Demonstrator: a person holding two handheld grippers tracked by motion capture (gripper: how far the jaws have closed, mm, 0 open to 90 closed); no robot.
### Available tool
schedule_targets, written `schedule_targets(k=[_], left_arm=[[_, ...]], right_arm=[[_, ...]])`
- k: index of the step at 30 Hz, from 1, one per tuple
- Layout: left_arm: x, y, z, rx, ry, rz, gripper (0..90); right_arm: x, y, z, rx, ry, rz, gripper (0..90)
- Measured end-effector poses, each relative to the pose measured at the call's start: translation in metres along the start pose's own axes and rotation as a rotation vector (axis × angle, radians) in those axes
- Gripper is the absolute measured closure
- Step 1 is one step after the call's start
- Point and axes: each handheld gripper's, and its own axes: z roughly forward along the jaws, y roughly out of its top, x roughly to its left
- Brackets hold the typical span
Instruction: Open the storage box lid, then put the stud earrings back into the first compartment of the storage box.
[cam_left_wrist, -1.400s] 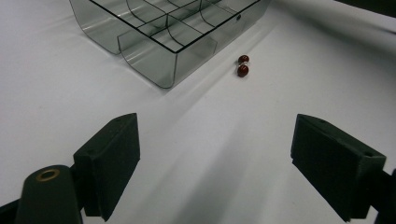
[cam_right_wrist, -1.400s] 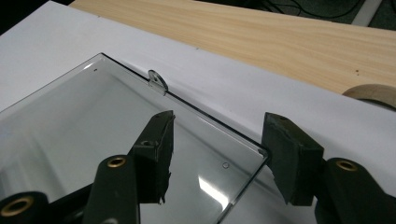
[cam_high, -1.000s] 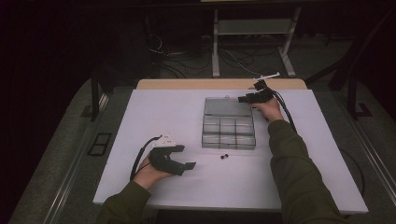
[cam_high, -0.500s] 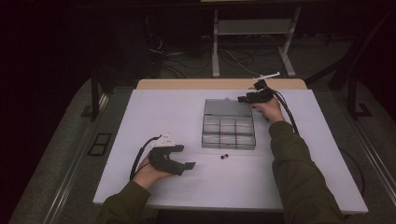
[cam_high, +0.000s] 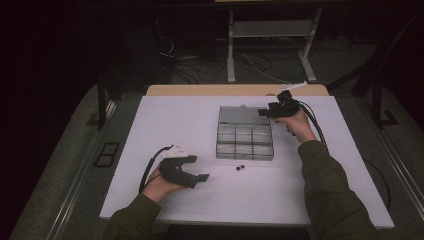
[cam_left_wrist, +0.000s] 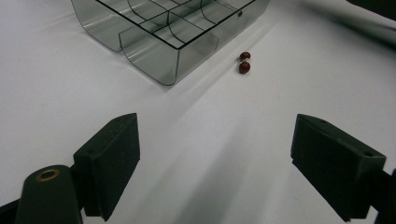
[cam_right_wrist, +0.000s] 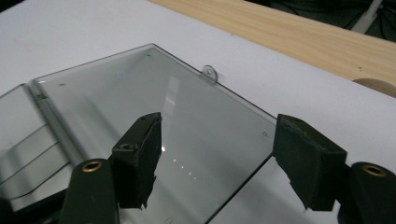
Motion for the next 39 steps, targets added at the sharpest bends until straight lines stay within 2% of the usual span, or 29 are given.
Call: schedule_targets(k=[4,8,16,19,25,27,29,31,34,37,39], left_arm=[[0.001,0.000,0.000,0.002,0.000,-0.001,15.0],[0.001,-0.001,0.001,0.002,0.002,-0.006,15.0],[0.001,0.000,0.001,-0.004,0.012,-0.006,12.8],[0.000,0.000,0.001,-0.006,0.011,-0.005,12.7],[-0.001,0.000,0.002,-0.006,0.007,0.005,10.6],[-0.001,0.000,0.002,-0.005,0.009,0.004,9.8],[-0.001,0.000,0.002,-0.007,0.009,0.004,9.3],[-0.002,0.001,0.002,-0.009,0.012,0.003,9.2],[-0.002,0.002,0.003,-0.007,0.017,0.009,10.5],[-0.003,0.002,0.004,-0.001,0.019,0.014,13.4],[-0.003,0.003,0.005,0.001,0.019,0.021,13.9]], right_arm=[[0.008,-0.004,-0.020,-0.022,0.006,-0.011,29.4],[0.016,-0.011,-0.039,-0.054,-0.015,-0.024,29.2],[0.035,-0.035,-0.066,-0.064,0.004,-0.052,24.9],[0.041,-0.044,-0.075,-0.057,0.022,-0.050,19.9],[0.059,-0.068,-0.091,-0.046,0.037,-0.064,18.7],[0.065,-0.075,-0.096,-0.039,0.036,-0.071,18.1],[0.071,-0.082,-0.100,-0.030,0.023,-0.067,12.5],[0.075,-0.089,-0.104,-0.030,0.026,-0.070,12.4],[0.081,-0.099,-0.111,-0.042,0.029,-0.074,12.3],[0.085,-0.107,-0.117,-0.064,0.026,-0.052,11.1],[0.087,-0.113,-0.120,-0.069,0.025,-0.054,11.1]])
